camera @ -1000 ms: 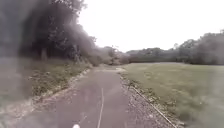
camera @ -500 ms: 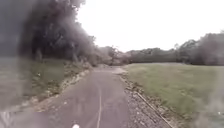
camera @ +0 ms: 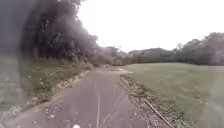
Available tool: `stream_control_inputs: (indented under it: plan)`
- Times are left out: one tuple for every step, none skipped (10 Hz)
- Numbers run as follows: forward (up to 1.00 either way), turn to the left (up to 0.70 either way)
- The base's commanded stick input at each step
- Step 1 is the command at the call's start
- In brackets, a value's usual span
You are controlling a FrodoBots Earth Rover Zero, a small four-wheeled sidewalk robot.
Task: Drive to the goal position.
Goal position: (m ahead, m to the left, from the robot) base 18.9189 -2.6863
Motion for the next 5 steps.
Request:
stream_control_inputs:
  plan:
    - [0.85,0.01]
    - [0.85,0.01]
    - [0.85,0.01]
    - [0.85,0.12]
    - [0.85,0.18]
